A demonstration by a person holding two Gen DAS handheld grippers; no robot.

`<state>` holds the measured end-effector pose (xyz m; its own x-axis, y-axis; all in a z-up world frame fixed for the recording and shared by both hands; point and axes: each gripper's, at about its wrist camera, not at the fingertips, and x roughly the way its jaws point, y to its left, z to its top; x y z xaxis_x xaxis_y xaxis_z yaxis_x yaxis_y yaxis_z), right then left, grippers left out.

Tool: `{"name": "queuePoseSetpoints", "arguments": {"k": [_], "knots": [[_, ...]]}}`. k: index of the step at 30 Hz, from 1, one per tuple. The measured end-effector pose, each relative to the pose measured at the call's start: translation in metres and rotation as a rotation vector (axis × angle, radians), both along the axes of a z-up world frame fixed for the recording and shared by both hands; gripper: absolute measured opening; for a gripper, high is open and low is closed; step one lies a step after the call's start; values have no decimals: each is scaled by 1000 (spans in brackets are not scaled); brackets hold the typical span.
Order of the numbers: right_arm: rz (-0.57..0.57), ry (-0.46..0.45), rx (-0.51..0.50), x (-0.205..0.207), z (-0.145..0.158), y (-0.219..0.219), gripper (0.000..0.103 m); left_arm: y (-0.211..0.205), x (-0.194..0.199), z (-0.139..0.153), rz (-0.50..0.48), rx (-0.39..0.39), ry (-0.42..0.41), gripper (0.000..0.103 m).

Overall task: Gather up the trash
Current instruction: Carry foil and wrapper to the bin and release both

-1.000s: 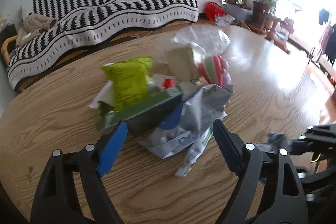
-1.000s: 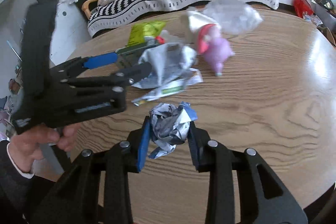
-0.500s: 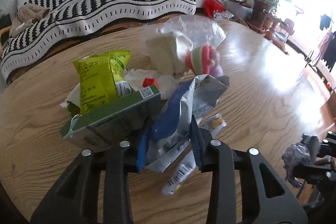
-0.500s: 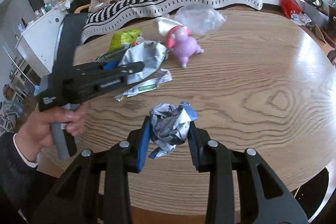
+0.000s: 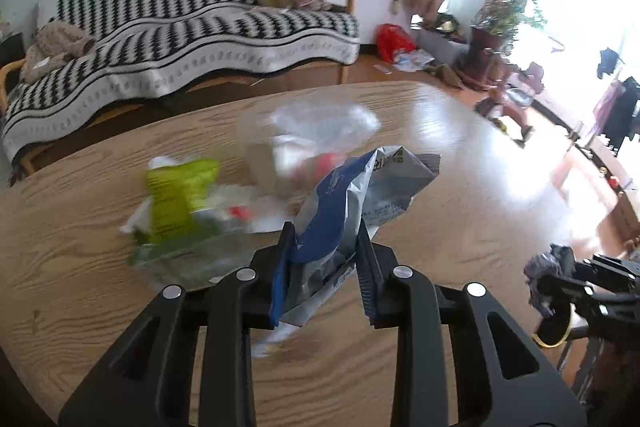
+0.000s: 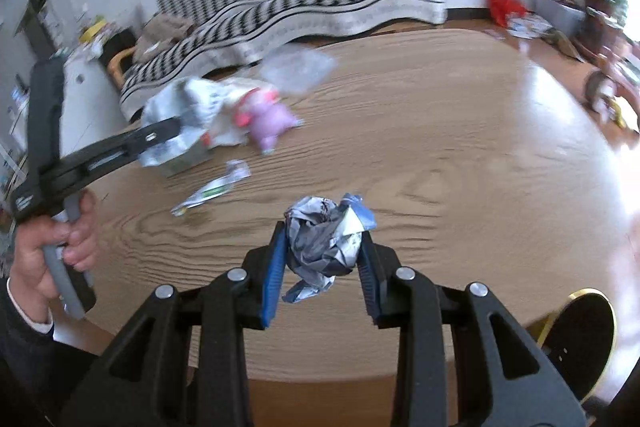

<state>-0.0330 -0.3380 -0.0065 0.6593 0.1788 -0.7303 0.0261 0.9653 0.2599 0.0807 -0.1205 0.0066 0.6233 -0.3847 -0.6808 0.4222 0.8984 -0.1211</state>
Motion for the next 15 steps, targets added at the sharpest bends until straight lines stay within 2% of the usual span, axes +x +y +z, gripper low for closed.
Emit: {"name": "queuePoseSetpoints", "arguments": {"k": [6,10,15], "knots": [[-215,9,-16,-53,-6,-104,33,-86,-39,4,-155,-38,4,28],[-367,48,-19,-101,-24,-176,33,-145,-70,-1,-272,-46,13,28],[-511,122,9,-150,-56,-240,33,-205,-104,-16,-386,-48,39,28]]}}
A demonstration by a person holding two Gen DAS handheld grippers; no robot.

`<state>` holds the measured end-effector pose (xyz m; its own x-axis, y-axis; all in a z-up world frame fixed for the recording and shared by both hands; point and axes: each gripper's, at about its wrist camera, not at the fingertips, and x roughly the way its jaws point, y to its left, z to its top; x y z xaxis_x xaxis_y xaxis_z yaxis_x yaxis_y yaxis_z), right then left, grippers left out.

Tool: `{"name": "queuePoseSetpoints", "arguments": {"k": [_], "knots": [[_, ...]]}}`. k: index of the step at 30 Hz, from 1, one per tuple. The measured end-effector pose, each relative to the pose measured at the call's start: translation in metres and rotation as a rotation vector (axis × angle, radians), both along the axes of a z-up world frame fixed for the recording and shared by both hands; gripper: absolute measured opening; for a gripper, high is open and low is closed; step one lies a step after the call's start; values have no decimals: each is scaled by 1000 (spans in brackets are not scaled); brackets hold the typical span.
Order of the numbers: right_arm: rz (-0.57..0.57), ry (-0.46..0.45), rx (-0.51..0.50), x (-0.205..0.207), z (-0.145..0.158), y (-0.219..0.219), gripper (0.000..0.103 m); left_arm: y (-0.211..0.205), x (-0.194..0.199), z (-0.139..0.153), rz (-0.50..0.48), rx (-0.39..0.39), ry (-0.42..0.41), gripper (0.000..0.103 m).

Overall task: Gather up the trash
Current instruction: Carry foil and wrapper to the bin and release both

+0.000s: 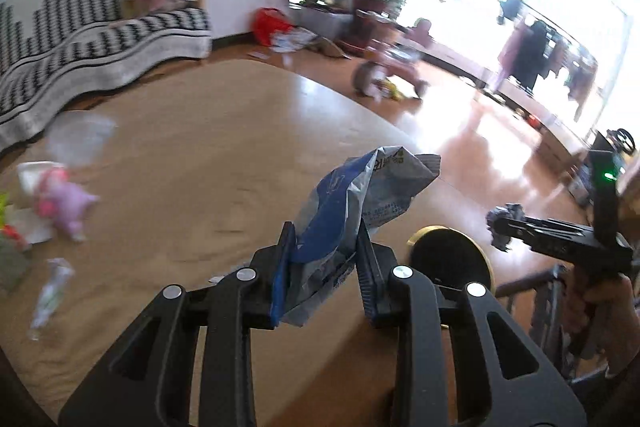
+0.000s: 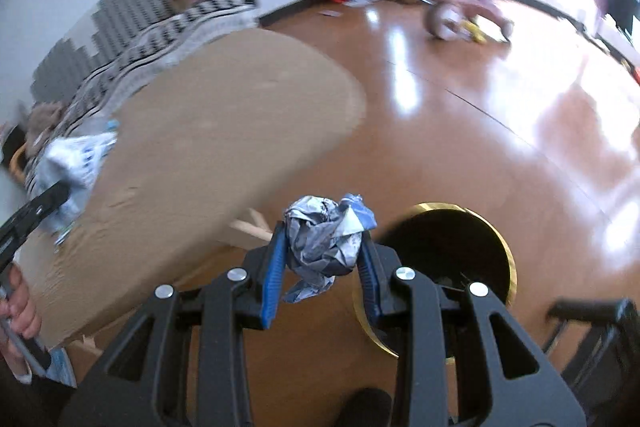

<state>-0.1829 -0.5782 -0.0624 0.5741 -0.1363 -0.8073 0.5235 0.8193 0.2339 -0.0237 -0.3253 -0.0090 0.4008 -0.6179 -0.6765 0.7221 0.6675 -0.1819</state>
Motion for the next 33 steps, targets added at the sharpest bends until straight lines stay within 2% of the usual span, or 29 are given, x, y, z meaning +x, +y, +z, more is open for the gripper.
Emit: {"name": "queuePoseSetpoints", "arguments": {"k": [7,12,18,20,21,22,27,33], "knots": [[-87,97,83,-40,-47,-50,34,-64,-42,-28,-130,40,26,28],[-105,114,108,-47,-57,-61,34,-78,-57,-43,-170,64,34,28],[-109,110,105,-45,-51,-63,36,-84,-56,-50,-179,76,44,28],[-114,109,95,-42,-51,-61,43,-85,-56,-50,-177,74,47,28],[-118,109,86,-42,-50,-61,54,-85,-57,-50,-177,73,47,28],[-123,102,77,-43,-48,-61,61,-85,-57,-50,-178,74,47,28],[-148,83,70,-49,-40,-65,62,-92,-59,-54,-192,84,53,28],[-196,14,65,-58,-15,-72,66,-123,-73,-77,-239,109,95,28]]}}
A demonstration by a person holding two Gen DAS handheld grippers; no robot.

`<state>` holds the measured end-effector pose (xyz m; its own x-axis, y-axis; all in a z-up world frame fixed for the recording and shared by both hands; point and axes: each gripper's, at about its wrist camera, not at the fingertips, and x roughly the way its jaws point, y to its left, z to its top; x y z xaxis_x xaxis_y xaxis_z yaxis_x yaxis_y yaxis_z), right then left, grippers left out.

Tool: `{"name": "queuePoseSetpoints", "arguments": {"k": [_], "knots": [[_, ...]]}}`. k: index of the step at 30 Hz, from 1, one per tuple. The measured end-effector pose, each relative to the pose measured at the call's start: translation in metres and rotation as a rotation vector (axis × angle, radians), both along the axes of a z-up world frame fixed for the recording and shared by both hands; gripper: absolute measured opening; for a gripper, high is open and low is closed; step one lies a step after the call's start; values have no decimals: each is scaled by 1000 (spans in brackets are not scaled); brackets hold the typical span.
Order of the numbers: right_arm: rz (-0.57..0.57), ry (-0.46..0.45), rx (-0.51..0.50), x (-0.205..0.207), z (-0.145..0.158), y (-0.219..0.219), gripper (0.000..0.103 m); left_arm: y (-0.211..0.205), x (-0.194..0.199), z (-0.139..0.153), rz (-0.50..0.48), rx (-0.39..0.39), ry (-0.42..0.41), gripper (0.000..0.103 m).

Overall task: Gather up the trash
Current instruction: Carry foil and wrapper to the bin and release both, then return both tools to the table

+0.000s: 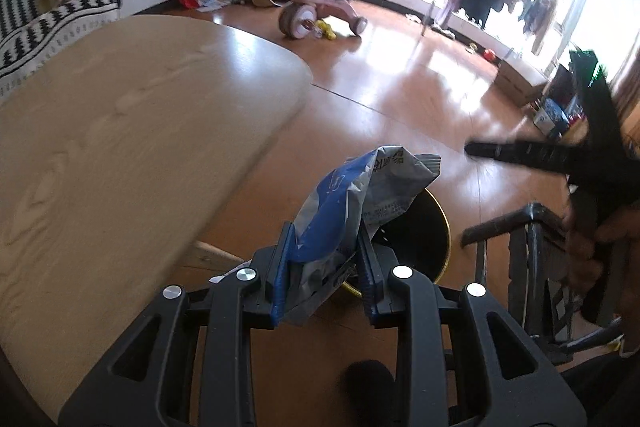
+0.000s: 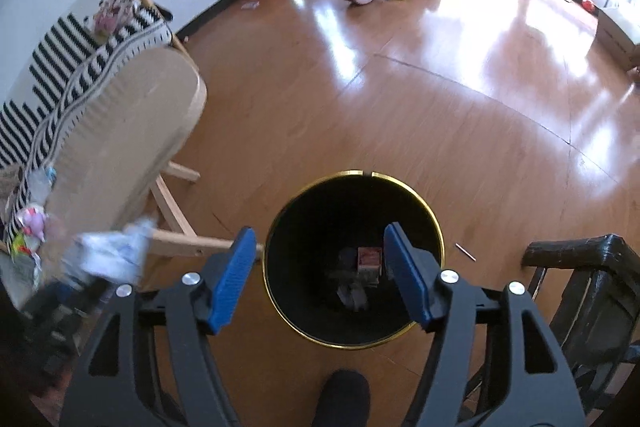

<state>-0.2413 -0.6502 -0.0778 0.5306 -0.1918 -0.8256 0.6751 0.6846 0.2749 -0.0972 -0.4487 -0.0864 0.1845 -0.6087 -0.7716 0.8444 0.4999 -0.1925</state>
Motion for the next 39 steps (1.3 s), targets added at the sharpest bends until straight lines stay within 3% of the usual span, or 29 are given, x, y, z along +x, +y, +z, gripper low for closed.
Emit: {"name": "queuePoseSetpoints", "arguments": {"k": [6,11,17,19,21,24,31,34,39], "knots": [[-41,-54,-15,-13,21,-7,68,-57,-26,-43,-42,15,74,28],[-70,-75,-9,-21,28,-16,68,-94,-41,-79,-56,56,89,29],[-77,-83,-2,-25,27,-21,69,-115,-44,-95,-53,61,117,30],[-78,-84,-2,-24,27,-20,71,-116,-44,-94,-52,47,122,53],[-77,-85,-6,-22,27,-19,72,-116,-45,-92,-53,30,113,67],[-65,-84,-9,-15,28,-15,72,-110,-42,-85,-48,28,110,68],[23,-105,-4,31,39,19,73,-37,-8,-24,7,-22,61,71],[111,-120,-9,72,49,57,74,27,18,18,83,-45,-5,78],[297,-142,-23,144,66,140,74,142,64,64,243,-52,-90,83]]}}
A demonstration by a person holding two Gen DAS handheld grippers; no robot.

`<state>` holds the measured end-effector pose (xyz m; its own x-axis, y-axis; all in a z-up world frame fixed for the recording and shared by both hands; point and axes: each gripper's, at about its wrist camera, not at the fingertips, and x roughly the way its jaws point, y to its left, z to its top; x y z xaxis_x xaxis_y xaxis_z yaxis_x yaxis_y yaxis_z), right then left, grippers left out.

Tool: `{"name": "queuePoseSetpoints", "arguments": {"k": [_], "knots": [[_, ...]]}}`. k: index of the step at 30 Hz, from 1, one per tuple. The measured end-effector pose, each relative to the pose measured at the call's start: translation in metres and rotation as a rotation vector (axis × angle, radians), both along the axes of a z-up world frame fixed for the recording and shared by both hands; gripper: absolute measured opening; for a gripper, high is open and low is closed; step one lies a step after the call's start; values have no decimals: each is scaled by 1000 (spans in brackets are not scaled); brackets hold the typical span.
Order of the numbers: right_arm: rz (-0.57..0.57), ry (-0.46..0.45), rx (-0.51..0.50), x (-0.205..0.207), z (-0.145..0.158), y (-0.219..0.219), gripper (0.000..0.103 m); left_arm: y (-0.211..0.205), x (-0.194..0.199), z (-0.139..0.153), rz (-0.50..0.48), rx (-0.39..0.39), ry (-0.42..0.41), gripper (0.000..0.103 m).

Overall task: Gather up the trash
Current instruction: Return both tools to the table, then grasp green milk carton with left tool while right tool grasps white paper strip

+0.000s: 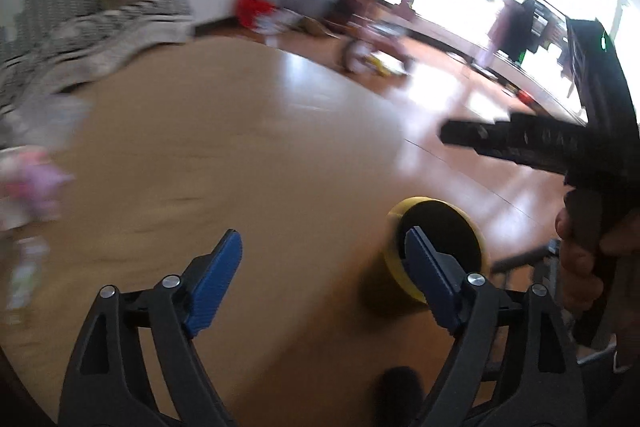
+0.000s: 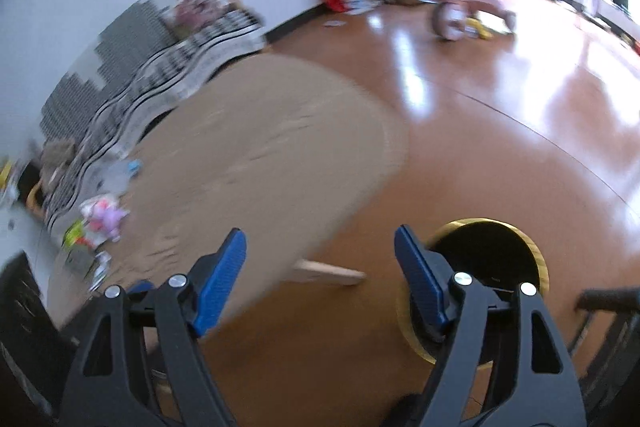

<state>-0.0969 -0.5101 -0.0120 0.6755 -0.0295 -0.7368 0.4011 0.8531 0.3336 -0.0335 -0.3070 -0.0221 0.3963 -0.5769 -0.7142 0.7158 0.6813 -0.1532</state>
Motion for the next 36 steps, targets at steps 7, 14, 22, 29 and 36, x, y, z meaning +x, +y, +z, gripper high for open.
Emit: {"name": "queuePoseSetpoints", "arguments": {"k": [7,14,22,29,36], "knots": [[250,-26,-26,83,10,130,75,186,75,19,339,4,-52,85],[453,-2,-53,150,-4,241,75,283,129,0,464,91,-117,85],[558,56,-84,187,-36,294,75,305,172,-26,475,42,-89,85],[596,78,-81,202,-50,311,75,290,172,-34,396,58,-120,62],[613,99,-81,208,-56,323,75,291,148,-27,354,90,-92,21]]}}
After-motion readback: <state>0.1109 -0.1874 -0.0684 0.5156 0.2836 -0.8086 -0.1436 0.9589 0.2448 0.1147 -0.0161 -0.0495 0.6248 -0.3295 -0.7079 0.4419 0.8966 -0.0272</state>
